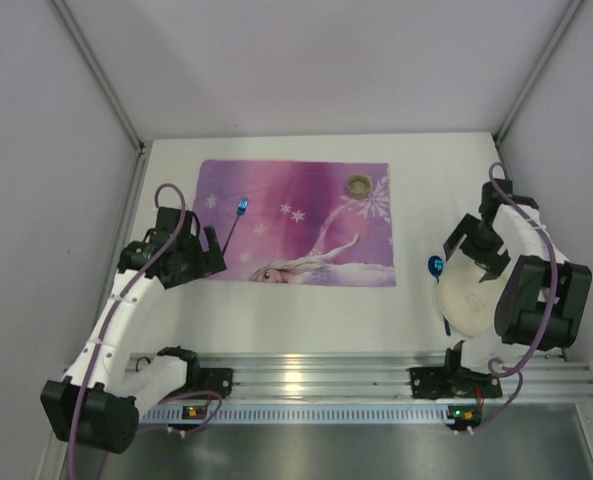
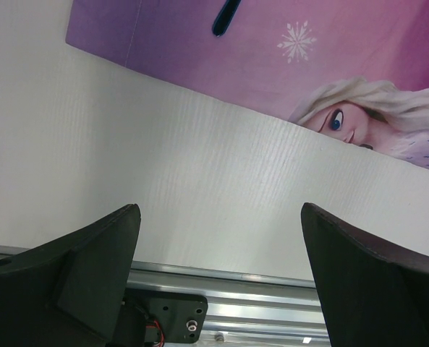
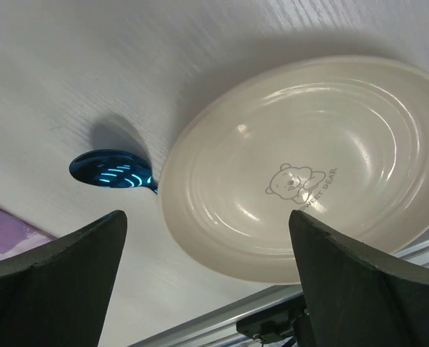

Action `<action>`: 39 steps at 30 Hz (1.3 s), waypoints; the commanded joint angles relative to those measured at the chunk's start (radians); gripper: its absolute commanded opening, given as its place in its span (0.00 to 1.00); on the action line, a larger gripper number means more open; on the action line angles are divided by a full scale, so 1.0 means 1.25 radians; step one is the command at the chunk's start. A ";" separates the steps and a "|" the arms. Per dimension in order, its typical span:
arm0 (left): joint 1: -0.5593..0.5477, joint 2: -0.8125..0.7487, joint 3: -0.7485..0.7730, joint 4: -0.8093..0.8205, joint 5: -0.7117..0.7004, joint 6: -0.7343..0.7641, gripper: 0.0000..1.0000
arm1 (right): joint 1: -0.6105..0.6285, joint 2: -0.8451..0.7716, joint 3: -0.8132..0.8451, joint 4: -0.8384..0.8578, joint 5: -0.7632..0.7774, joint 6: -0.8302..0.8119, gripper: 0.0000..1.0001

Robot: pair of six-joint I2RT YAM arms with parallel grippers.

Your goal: Set the dinner table for one person

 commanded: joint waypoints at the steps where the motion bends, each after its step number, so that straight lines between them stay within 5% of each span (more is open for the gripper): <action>1: -0.004 -0.020 -0.003 0.030 0.008 0.012 0.98 | -0.013 0.023 -0.008 0.024 0.020 -0.020 0.93; 10: -0.018 -0.019 0.000 0.023 0.007 0.014 0.98 | -0.011 0.128 0.018 0.093 0.007 -0.010 0.76; 13: -0.018 -0.014 -0.001 0.024 0.007 0.014 0.98 | -0.011 0.155 0.039 0.093 0.010 -0.015 0.55; 18: -0.018 -0.010 -0.001 0.023 0.005 0.012 0.98 | -0.008 0.173 0.055 0.078 0.013 -0.024 0.00; 24: -0.018 -0.004 -0.003 0.024 0.005 0.009 0.98 | 0.055 0.094 0.138 0.011 0.038 0.006 0.00; 28: -0.018 0.000 -0.003 0.025 0.002 0.007 0.98 | 0.280 0.059 0.359 -0.091 0.075 0.073 0.00; 34: -0.018 0.008 -0.003 0.028 -0.004 -0.001 0.98 | 0.644 0.185 0.667 -0.068 0.116 0.179 0.00; 39: -0.020 0.021 -0.001 0.019 -0.014 -0.008 0.98 | 0.768 0.413 0.883 0.087 -0.017 0.163 0.00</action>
